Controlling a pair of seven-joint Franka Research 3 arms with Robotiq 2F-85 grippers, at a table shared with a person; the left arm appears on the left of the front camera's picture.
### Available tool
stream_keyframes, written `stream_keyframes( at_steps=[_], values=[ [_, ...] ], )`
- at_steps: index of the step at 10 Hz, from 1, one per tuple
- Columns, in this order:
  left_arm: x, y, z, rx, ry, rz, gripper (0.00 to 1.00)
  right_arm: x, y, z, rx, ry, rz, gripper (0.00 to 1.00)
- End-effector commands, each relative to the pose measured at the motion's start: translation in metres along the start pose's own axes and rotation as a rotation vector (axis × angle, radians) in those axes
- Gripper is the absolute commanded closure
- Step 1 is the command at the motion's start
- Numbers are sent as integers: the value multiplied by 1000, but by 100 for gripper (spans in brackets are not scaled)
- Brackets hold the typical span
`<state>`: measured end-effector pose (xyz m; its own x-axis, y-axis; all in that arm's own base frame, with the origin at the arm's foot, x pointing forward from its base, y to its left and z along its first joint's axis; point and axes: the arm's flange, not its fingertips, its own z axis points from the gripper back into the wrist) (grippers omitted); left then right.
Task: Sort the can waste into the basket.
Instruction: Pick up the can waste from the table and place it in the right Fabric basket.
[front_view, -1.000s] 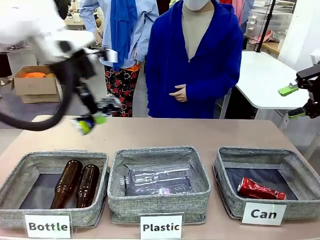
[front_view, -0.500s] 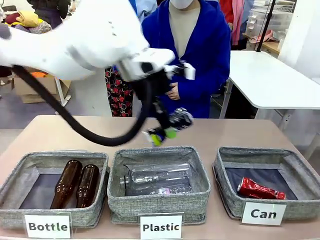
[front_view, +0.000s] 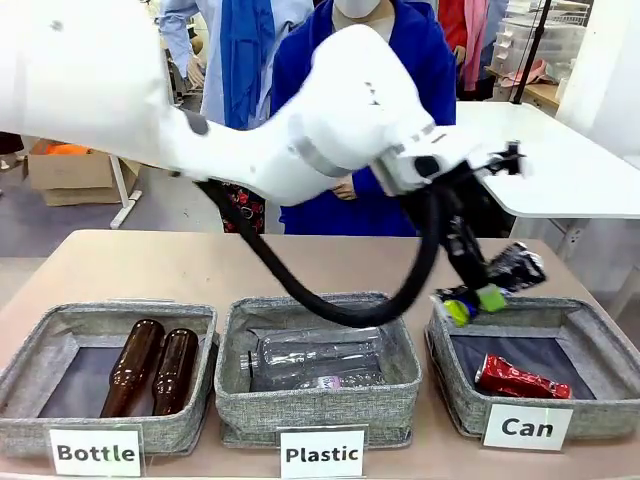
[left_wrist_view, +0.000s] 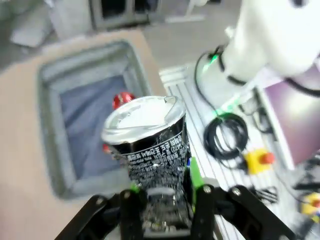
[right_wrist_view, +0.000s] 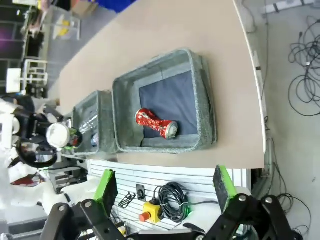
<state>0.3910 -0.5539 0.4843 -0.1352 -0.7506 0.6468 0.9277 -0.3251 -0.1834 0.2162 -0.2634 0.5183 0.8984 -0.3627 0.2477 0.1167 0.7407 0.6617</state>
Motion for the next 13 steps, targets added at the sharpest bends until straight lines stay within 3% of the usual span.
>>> stream_keyframes(
  at_steps=[1, 3, 6, 10, 11, 13],
  values=[
    [35, 26, -23, 33, 47, 0, 100, 11, 14, -4, 2, 11, 8, 0],
    [53, 52, -57, 65, 96, 7, 100, 11, 14, -4, 2, 11, 8, 0],
    [45, 91, -98, 180, 103, 78, 100, 11, 14, -4, 2, 11, 8, 0],
    [35, 92, -101, 203, 122, 88, 100, 11, 14, -4, 2, 11, 8, 0],
    [29, 89, -103, 210, 140, 82, 3, 11, 14, -4, 2, 11, 8, 0],
    [25, 84, -98, 210, 133, 91, 0, 11, 14, -4, 2, 11, 8, 0]
  ],
)
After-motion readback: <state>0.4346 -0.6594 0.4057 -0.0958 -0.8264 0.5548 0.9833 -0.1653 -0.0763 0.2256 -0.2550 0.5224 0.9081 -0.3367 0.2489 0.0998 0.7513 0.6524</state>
